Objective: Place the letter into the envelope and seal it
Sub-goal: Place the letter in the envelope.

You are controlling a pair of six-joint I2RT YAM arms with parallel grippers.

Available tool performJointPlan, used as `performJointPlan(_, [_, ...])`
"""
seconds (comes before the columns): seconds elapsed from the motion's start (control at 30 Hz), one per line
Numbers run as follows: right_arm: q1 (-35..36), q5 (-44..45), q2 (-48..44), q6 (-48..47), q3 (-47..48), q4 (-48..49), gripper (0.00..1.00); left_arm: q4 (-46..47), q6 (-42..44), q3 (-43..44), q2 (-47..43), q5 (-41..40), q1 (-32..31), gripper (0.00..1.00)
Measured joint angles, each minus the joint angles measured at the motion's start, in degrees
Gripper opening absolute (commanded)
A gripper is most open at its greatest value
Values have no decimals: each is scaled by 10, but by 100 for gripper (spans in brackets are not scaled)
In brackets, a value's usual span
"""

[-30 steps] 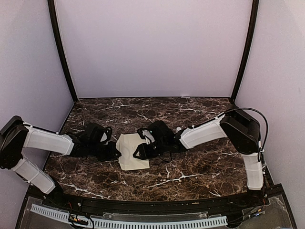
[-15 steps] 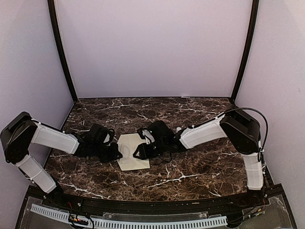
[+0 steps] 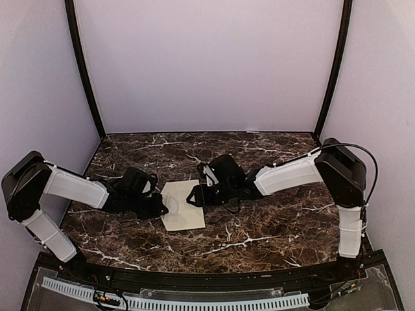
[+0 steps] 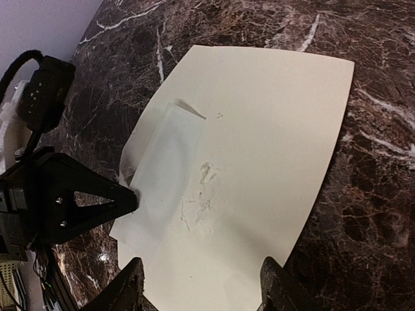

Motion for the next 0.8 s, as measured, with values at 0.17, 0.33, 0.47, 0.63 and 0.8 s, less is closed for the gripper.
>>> performJointPlan(0.17, [-4, 12, 0, 12, -2, -16, 59, 0, 2, 0, 0, 0, 0, 0])
performJointPlan(0.33, [-4, 14, 3, 23, -2, -17, 60, 0, 4, 0, 0, 0, 0, 0])
performJointPlan(0.47, [-5, 16, 7, 31, -2, -17, 60, 0, 7, 0, 1, 1, 0, 0])
performJointPlan(0.63, [-6, 15, 18, 42, -2, -15, 60, 0, 9, 3, 6, 2, 0, 0])
performJointPlan(0.8, [-6, 15, 19, 45, -2, -14, 60, 0, 9, 7, 7, 4, 0, 0])
